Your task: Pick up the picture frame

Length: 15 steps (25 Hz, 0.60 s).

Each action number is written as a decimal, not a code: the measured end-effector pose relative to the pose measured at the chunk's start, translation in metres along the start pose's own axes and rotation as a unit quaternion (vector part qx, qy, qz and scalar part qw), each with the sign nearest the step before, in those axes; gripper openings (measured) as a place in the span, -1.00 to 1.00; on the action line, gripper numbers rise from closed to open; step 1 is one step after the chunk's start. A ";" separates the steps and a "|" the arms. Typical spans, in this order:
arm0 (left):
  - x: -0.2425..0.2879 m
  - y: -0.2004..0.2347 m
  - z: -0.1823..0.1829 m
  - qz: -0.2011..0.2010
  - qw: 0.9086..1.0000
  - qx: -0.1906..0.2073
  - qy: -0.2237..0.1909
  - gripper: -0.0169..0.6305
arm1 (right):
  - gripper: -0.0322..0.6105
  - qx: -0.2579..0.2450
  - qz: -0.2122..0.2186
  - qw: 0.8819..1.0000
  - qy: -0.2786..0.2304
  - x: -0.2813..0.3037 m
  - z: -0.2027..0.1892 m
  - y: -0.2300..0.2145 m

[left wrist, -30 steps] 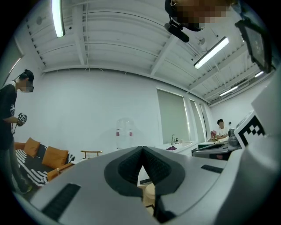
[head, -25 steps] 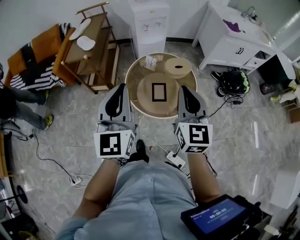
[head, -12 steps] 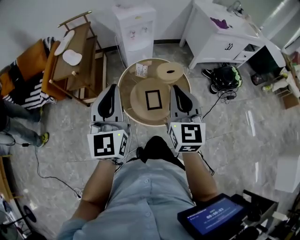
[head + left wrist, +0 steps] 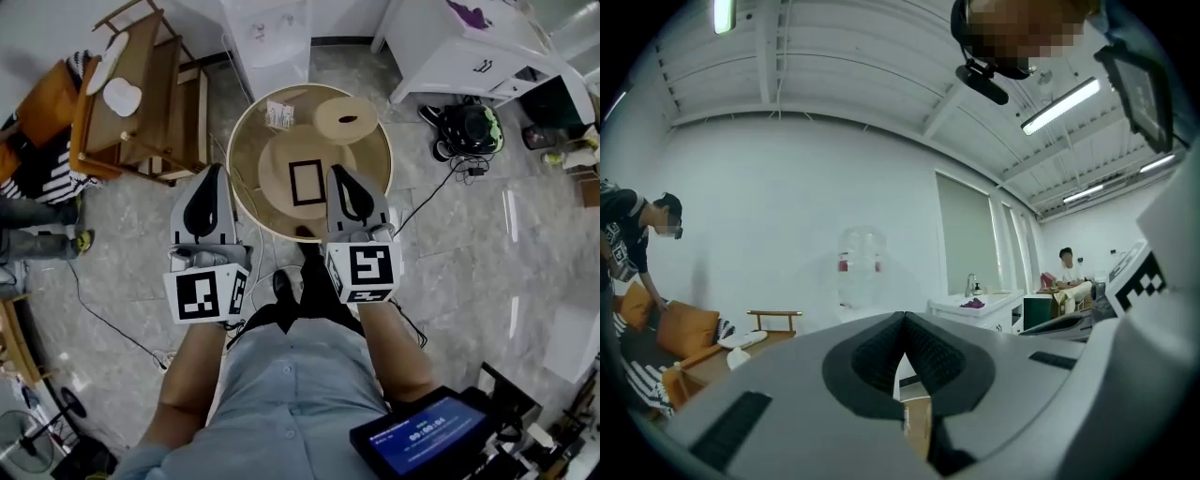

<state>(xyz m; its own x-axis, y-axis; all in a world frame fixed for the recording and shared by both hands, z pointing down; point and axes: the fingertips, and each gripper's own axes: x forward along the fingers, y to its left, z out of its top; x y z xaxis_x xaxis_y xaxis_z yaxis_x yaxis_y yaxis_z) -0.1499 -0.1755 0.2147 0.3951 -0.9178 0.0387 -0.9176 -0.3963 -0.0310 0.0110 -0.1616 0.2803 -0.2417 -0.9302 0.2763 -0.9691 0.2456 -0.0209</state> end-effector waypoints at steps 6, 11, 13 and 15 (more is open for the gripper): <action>0.051 0.013 -0.057 0.016 0.999 -0.008 0.046 -0.91 | -0.81 0.027 0.020 0.998 0.048 0.064 -0.054 -0.014; 0.080 0.022 -0.121 0.025 0.996 -0.021 0.085 -0.91 | -0.62 0.047 0.026 0.995 0.089 0.110 -0.118 -0.022; 0.089 0.026 -0.148 0.026 0.994 -0.025 0.101 -0.91 | -0.45 0.053 0.025 0.993 0.107 0.126 -0.145 -0.023; 0.097 0.028 -0.173 0.026 0.992 -0.030 0.116 -0.91 | -0.31 0.056 0.023 0.990 0.125 0.140 -0.173 -0.024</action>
<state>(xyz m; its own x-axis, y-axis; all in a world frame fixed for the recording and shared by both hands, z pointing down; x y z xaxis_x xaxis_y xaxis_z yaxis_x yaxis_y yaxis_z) -0.1449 -0.2717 0.3904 0.3323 -0.9045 0.2675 -0.9404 -0.3396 0.0199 0.0092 -0.2509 0.4853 -0.2789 -0.8189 0.5017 -0.9603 0.2407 -0.1409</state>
